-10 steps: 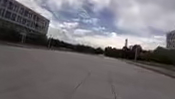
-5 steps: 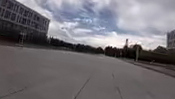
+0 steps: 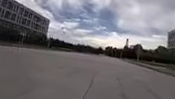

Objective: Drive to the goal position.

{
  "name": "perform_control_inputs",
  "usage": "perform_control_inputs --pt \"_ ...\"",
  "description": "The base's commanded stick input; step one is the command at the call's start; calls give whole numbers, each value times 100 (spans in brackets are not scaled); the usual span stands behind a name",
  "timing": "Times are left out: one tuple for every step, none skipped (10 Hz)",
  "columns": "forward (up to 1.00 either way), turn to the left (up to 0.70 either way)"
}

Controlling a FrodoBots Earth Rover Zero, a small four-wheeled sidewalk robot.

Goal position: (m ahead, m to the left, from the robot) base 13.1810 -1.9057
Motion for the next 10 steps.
perform_control_inputs --pt "100 0" --pt "100 0" --pt "100 0" --pt "100 0" --pt "100 0" --pt "100 0" --pt "100 0" --pt "100 0" --pt "100 0" --pt "100 0"
